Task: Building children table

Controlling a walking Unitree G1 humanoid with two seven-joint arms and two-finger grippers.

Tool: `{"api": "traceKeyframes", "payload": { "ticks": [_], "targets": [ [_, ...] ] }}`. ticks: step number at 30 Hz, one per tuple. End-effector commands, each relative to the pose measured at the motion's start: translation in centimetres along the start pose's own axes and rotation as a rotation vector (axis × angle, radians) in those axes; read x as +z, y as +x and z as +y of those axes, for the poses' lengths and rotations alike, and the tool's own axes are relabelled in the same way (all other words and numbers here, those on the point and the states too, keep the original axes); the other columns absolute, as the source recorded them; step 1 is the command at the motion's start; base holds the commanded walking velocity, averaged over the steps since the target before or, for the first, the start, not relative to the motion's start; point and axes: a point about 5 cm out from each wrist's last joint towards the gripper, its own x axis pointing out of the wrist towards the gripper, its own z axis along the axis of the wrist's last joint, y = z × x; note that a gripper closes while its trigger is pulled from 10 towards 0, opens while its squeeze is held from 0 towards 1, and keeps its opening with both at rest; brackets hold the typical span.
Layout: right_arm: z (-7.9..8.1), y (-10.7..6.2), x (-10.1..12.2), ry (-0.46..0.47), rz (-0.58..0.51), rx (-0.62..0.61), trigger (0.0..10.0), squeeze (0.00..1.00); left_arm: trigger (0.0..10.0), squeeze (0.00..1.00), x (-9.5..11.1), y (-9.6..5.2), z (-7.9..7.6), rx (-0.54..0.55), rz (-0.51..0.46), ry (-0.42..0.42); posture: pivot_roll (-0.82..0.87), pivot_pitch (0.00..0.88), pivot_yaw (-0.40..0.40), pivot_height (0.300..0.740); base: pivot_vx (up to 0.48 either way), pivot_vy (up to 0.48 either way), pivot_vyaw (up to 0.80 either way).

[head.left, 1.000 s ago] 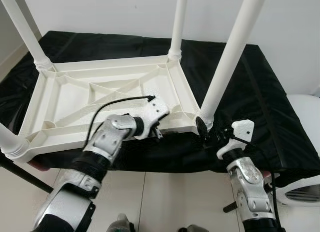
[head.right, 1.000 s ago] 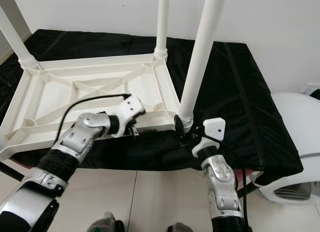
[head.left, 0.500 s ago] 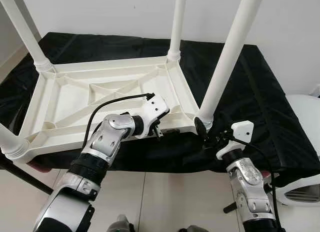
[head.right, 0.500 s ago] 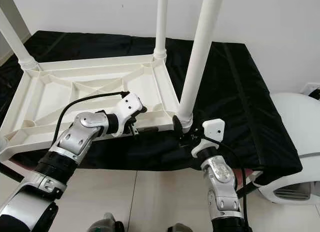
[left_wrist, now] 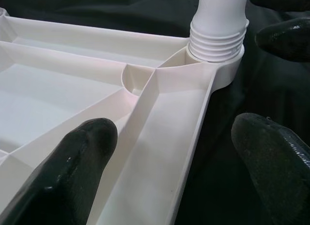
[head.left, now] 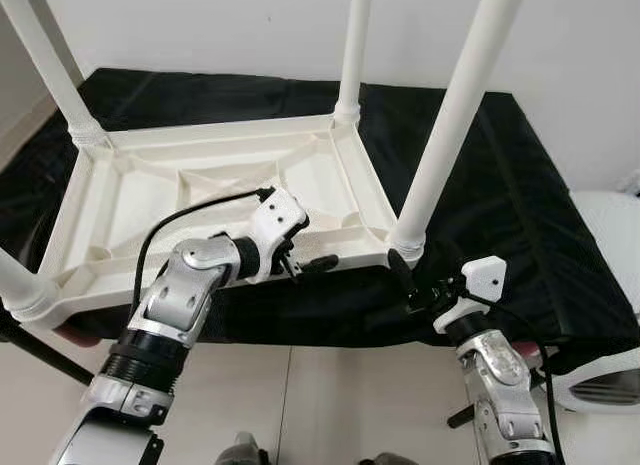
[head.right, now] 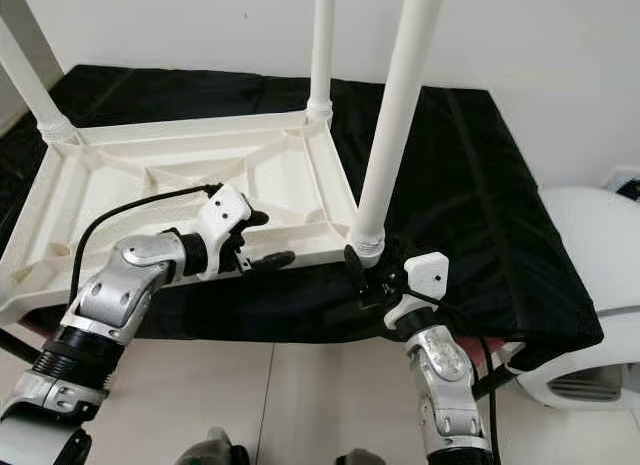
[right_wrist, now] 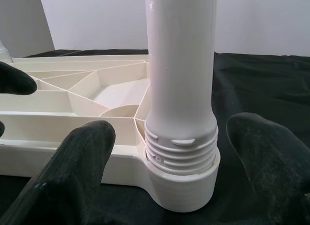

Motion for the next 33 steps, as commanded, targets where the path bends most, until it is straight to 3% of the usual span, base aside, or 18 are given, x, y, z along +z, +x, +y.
{"api": "traceKeyframes", "payload": {
  "ticks": [1,33],
  "targets": [
    [0.02,0.16,0.08,-0.003,-0.008,0.007,10.0,0.00,10.0,0.00,-0.05,0.24,-0.13,-0.010,0.013,0.002,-0.05,0.000,0.047,0.740,0.000,0.000,0.00],
    [0.02,0.16,0.08,-0.003,-0.008,0.007,10.0,0.00,10.0,0.00,-0.05,0.24,-0.13,-0.010,0.013,0.002,-0.05,0.000,0.047,0.740,0.000,0.000,0.00]
  ]
}}
